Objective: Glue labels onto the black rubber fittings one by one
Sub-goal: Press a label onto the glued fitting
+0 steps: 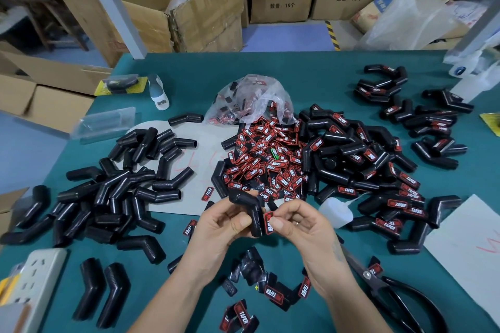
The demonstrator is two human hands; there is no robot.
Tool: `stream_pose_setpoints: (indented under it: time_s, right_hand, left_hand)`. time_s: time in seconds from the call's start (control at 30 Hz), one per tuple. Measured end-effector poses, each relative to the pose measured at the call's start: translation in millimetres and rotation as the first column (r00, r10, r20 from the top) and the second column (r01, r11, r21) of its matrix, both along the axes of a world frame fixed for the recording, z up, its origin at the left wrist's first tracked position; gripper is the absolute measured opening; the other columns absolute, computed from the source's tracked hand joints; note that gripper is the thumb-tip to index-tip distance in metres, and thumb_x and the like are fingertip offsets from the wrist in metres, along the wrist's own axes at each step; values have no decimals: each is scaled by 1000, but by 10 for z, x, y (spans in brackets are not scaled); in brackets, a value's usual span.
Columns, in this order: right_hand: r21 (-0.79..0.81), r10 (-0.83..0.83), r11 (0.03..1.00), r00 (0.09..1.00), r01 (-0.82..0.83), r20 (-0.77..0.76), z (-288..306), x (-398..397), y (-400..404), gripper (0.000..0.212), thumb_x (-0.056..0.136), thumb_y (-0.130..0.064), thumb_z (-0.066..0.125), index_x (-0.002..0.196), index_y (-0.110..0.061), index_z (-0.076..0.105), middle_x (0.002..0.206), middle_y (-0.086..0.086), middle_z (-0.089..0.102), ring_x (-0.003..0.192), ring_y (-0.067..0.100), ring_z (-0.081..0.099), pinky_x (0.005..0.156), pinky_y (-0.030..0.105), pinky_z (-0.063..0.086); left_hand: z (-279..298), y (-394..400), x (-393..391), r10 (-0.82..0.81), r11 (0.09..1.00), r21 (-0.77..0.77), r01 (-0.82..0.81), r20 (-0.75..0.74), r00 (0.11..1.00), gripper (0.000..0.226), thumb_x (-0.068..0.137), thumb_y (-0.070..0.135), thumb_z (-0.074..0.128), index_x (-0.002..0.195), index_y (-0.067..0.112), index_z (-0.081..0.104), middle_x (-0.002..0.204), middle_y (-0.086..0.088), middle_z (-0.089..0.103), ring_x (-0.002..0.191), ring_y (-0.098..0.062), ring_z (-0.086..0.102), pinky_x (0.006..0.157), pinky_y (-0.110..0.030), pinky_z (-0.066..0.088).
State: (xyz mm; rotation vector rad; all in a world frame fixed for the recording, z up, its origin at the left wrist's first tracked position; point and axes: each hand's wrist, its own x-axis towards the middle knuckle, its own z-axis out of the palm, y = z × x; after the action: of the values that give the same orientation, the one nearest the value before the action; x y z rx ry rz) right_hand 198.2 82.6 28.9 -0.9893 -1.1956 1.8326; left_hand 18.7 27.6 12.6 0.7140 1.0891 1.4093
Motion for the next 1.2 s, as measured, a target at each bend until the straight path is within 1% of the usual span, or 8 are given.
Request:
stream_pose_setpoints:
  time_s: [0.2,0.33,0.47,0.57,0.7,0.9,1.13,1.2]
  right_hand:
    - [8,3,1000,1000,-3,26,-33,-1,-7,25,71,-43,88,84,-25,76,85,-4,70,85,13,62,84,30,50]
    - [7,9,1000,999,-9,42,-35,3,-8,26,71,-43,88,84,-25,75,86,-3,70,86,13,63,85,33,51]
    - [16,18,1000,998,-19,56,-40,-5,-13,25,71,-44,88,83,-25,76,85,-3,70,87,14,63,86,34,51]
    - [5,13,1000,999,-13,53,-42,-1,-13,27,70,-44,88,83,-25,76,86,-3,71,87,14,64,86,35,52]
    - [7,9,1000,998,-10,54,-47,-4,-10,29,70,-44,88,84,-22,76,88,0,71,89,16,64,88,37,51]
    - [5,17,1000,999,-17,51,-56,0,-12,29,72,-43,88,85,-21,76,88,1,72,89,15,64,87,35,52]
    - [21,17,1000,998,-18,59,-65,-1,-4,26,71,-42,88,84,-23,76,87,-2,72,87,11,64,83,25,53]
    - [25,17,1000,998,-18,56,-66,2,-6,26,71,-43,88,84,-24,76,86,-2,72,87,11,64,83,25,53]
  left_hand:
    - [49,6,32,0,1000,-12,-1,-28,1000,43,82,43,89,116,20,76,108,-6,78,94,-20,74,76,-31,60]
    - [57,8,43,13,999,-34,-14,-43,999,39,78,30,86,114,17,77,105,-10,77,92,-23,73,75,-33,60]
    - [57,2,48,17,998,-54,-19,-40,999,54,69,40,95,115,16,78,101,-20,68,92,-29,68,75,-36,61]
    - [40,-12,44,15,998,-61,-17,-44,999,48,72,34,90,115,15,77,102,-21,67,93,-31,67,75,-37,61]
    - [35,-3,49,15,998,-56,-17,-31,999,60,66,50,97,115,19,79,102,-23,63,91,-26,68,74,-35,61]
    - [27,-8,46,18,999,-51,-19,-32,999,60,65,51,98,114,21,79,102,-23,63,90,-27,69,73,-34,61]
    - [55,-3,45,11,998,-60,-14,-44,999,53,69,44,96,113,19,79,104,-25,63,90,-27,70,73,-33,61]
    - [55,-5,41,6,998,-59,-9,-46,999,58,68,48,97,114,19,78,104,-25,63,91,-28,69,74,-34,61]
